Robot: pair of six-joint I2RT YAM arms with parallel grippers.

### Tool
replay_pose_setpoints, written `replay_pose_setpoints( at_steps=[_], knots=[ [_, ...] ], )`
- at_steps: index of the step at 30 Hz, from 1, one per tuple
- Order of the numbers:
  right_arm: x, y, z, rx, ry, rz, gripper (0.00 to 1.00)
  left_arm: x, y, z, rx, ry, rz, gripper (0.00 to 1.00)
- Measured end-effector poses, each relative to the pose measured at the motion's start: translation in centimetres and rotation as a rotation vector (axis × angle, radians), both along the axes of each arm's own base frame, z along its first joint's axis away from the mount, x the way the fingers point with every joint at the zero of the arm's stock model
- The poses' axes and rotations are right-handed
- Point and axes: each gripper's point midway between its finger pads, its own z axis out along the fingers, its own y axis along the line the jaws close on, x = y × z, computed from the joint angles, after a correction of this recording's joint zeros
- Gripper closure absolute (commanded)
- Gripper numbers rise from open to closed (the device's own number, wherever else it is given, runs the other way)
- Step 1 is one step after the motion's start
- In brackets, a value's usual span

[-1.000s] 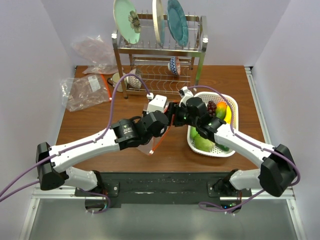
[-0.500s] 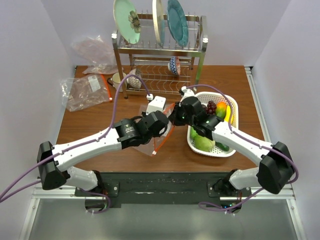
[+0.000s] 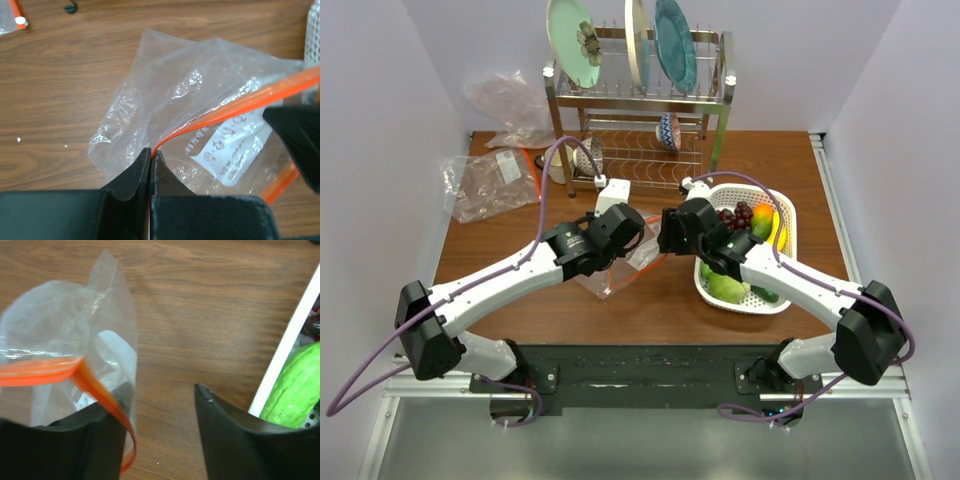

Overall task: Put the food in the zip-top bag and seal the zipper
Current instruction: Open the zipper of the food storage bag at the center of the board.

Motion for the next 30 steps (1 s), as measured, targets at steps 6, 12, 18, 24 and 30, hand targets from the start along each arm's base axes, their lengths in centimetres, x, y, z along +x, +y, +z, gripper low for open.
replay_pose_setpoints(
  at_steps=[6, 12, 18, 24, 30],
  knots=[
    [-0.4, 0.2, -0.2, 0.002, 0.010, 0.027, 0.22, 0.6, 0.6, 0.3, -0.002, -0.007, 0.007, 1.00],
    [-2.1, 2.8, 0.8, 0.102, 0.036, 0.180, 0.22, 0.6, -0.9, -0.5, -0.029, 0.007, -0.052, 1.00],
    [-3.4, 3.6, 2.3, 0.149, 0.030, 0.268, 0.21, 1.2, -2.2, -2.4, -0.016, 0.037, -0.067, 1.00],
    [-4.7, 1.7, 5.9, 0.164, -0.050, 0.269, 0.25, 1.7, -2.9, -3.7, 0.022, 0.062, -0.073, 1.00],
    [-5.8, -2.1, 6.7, 0.096, -0.075, 0.178, 0.23, 2.2, -3.7, -2.6, 0.002, 0.040, -0.090, 1.00]
  ],
)
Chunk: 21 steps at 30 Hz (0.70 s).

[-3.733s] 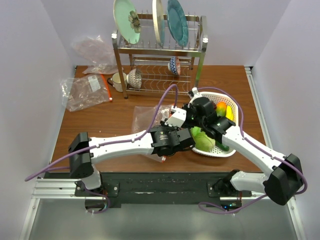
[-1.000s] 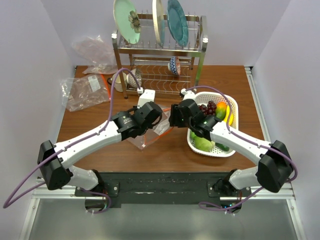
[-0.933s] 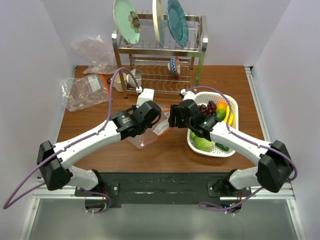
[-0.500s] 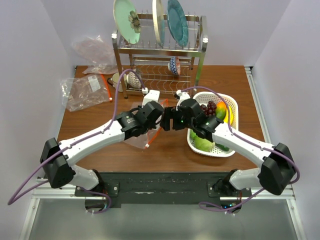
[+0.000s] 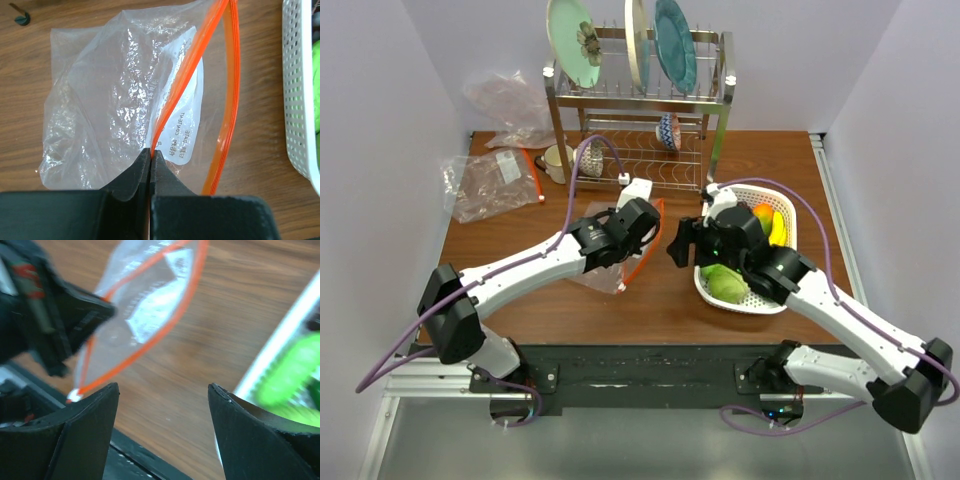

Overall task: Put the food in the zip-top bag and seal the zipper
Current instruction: Open the zipper of the food storage bag at the center of the board, then pick up the fake vegetable from the bin.

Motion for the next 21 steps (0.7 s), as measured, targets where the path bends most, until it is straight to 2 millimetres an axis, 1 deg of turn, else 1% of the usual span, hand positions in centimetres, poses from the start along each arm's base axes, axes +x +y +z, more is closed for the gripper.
replay_pose_setpoints(
  at_steps=[2, 3, 6, 7, 8, 11, 13, 17, 21],
  knots=[
    [-0.3, -1.8, -0.3, -0.043, 0.007, -0.061, 0.20, 0.0, -0.3, 0.1, -0.010, -0.001, -0.008, 1.00],
    [-0.5, -3.2, -0.8, -0.081, 0.018, -0.111, 0.18, 0.0, -0.4, 0.1, -0.011, 0.000, -0.015, 1.00],
    [-1.1, -6.2, -2.2, -0.178, 0.058, -0.213, 0.08, 0.0, -0.7, 0.2, -0.021, 0.000, -0.032, 1.00],
    [-1.3, -7.2, -2.6, -0.208, 0.071, -0.245, 0.03, 0.0, -0.9, 0.2, -0.025, 0.000, -0.036, 1.00],
    [-1.6, -8.0, -3.0, -0.235, 0.083, -0.273, 0.01, 0.1, -1.1, 0.3, -0.032, -0.002, -0.043, 1.00],
    [-2.2, -10.1, -4.0, -0.297, 0.104, -0.343, 0.01, 0.1, -1.4, 0.4, -0.042, -0.003, -0.055, 1.00],
    [-2.5, -11.1, -4.5, -0.327, 0.119, -0.376, 0.01, 0.1, -1.6, 0.4, -0.044, -0.002, -0.069, 1.00],
    [-2.4, -12.2, -6.1, -0.376, 0.160, -0.414, 0.01, 0.0, -1.9, 0.4, -0.050, -0.002, -0.088, 1.00],
    [-2.0, -13.4, -8.8, -0.408, 0.249, -0.452, 0.01, -0.2, -2.0, 0.4, -0.063, -0.002, -0.105, 1.00]
  ],
)
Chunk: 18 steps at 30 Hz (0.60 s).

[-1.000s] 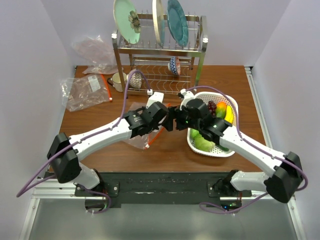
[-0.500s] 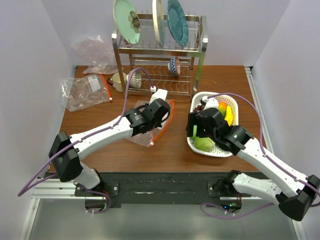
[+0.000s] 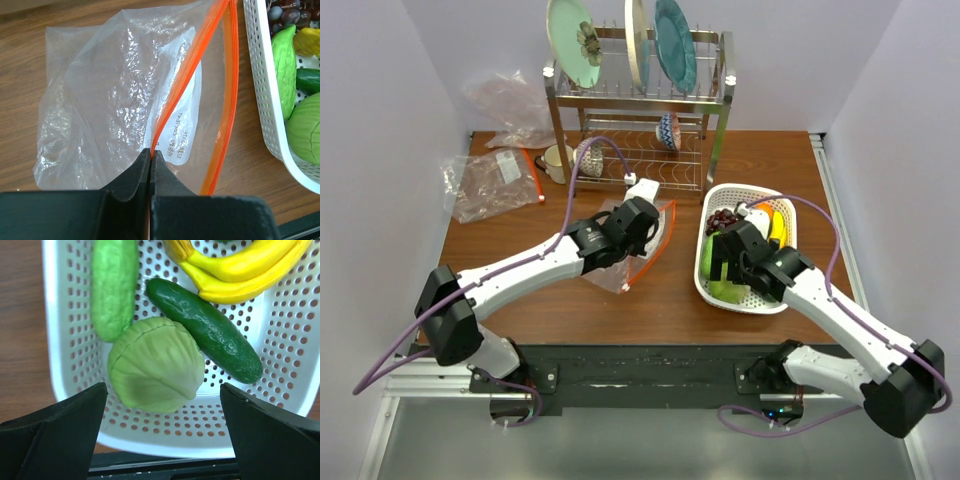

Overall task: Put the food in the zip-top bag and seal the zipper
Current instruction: Pick up the fake vegetable from the bin.

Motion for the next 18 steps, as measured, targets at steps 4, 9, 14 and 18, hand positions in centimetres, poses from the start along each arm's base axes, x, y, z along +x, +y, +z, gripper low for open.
replay_pose_setpoints(
  at_steps=[4, 9, 14, 18],
  knots=[
    [0.2, -0.8, -2.6, 0.011, 0.074, -0.041, 0.01, -0.3, 0.0, 0.3, -0.011, -0.001, -0.015, 1.00],
    [0.7, 0.3, -4.5, 0.037, 0.111, -0.027, 0.01, -0.4, 0.1, 0.7, -0.024, -0.007, -0.018, 1.00],
    [0.9, 1.1, -5.7, 0.075, 0.114, -0.028, 0.04, -0.4, 0.1, 0.7, -0.019, -0.008, -0.022, 1.00],
    [1.2, 1.2, -6.0, 0.091, 0.099, -0.043, 0.23, -0.4, 0.1, 0.7, -0.017, -0.009, -0.022, 1.00]
  ],
)
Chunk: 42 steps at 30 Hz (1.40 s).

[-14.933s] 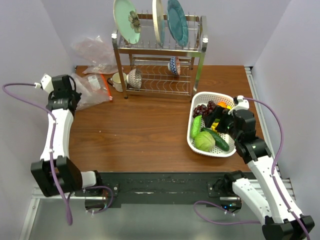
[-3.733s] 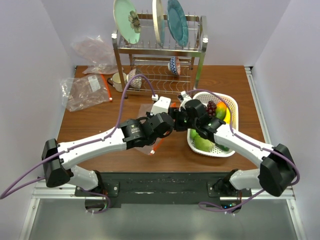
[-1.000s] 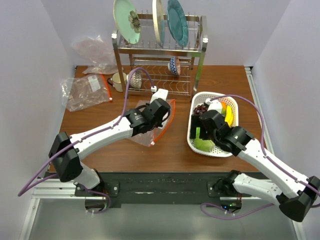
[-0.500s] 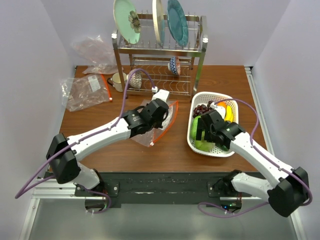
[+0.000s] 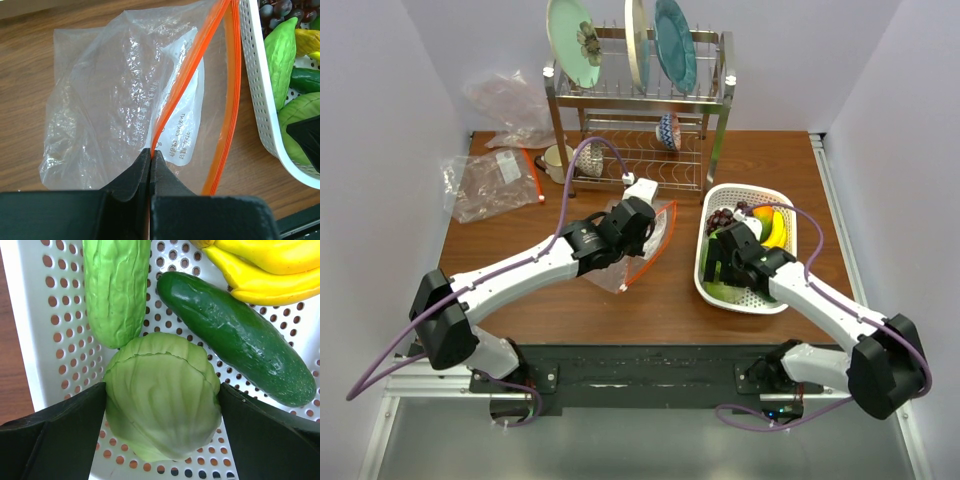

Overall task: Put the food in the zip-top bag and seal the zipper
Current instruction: Pick up the fake vegetable from the bin, then place the fake vegetable in the zipper food storage bag.

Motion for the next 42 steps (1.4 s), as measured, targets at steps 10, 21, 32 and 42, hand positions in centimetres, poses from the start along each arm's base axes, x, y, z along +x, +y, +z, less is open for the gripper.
replay_pose_setpoints(
  at_steps=[10, 21, 32, 42],
  knots=[
    [-0.7, -1.2, 3.4, -0.002, -0.074, 0.006, 0.46, -0.1, 0.1, 0.1, 0.008, 0.004, 0.000, 1.00],
    [1.5, 4.5, 15.8, 0.276, -0.328, 0.226, 0.45, 0.9, -1.2, 1.8, -0.004, -0.009, -0.009, 1.00],
    [3.1, 10.2, 22.7, 0.541, -0.498, 0.395, 0.46, 0.5, -1.6, 2.5, -0.013, 0.014, -0.032, 1.00],
    [5.4, 13.8, 20.7, 0.722, -0.512, 0.402, 0.47, 0.3, -1.3, 3.0, -0.026, 0.052, -0.037, 1.00]
  ],
)
